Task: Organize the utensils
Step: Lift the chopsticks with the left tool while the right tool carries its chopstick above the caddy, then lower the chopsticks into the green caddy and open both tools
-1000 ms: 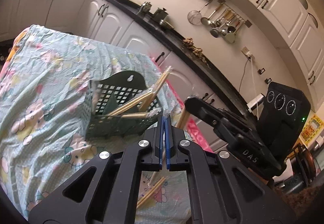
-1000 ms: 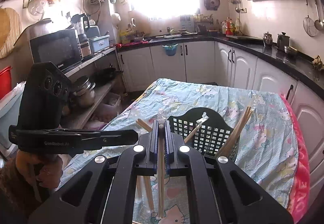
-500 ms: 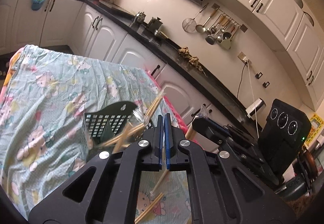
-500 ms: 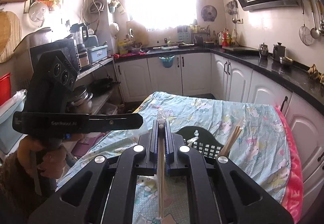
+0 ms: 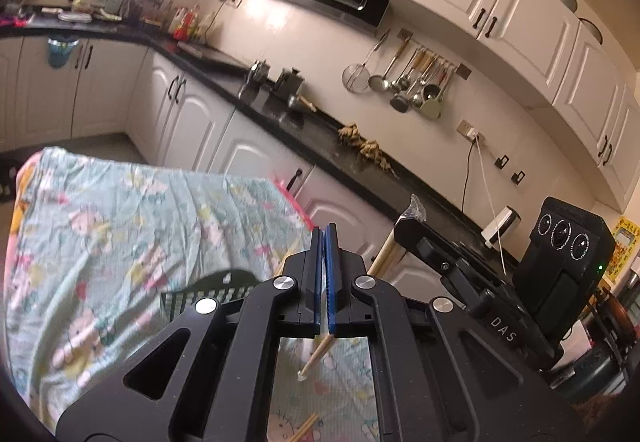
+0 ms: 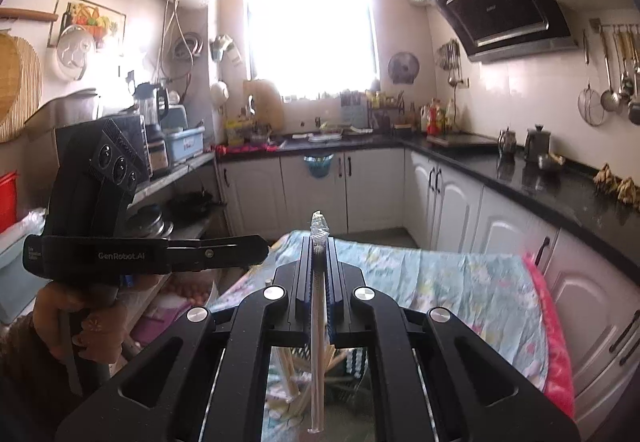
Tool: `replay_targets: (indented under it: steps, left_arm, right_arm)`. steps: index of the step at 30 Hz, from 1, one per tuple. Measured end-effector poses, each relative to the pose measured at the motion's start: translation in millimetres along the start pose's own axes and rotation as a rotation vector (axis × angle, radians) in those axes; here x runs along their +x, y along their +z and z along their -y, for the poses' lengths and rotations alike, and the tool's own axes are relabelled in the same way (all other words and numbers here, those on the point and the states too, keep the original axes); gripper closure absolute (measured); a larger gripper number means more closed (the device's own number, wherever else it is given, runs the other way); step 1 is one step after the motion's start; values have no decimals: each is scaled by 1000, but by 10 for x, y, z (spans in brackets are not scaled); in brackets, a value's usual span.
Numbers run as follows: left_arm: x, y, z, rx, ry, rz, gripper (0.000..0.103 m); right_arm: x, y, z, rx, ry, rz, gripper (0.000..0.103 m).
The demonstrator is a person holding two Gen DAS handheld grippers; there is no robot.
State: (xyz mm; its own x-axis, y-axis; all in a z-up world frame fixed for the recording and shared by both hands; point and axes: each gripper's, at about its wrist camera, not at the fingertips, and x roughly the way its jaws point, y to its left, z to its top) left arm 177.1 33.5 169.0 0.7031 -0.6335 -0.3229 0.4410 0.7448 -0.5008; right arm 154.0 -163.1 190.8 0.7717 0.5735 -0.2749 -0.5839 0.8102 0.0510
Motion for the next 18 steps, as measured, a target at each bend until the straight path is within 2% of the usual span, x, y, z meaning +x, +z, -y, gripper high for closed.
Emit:
replay_targets:
  steps: [9,18]
  left_arm:
    - [-54,410,132,60,35,64,103]
    - [112,474,-84,43,91,82,103]
  right_arm:
    - [-24,332,127,-16,-28,88,97]
    - [125,317,372,10,-61,112,97]
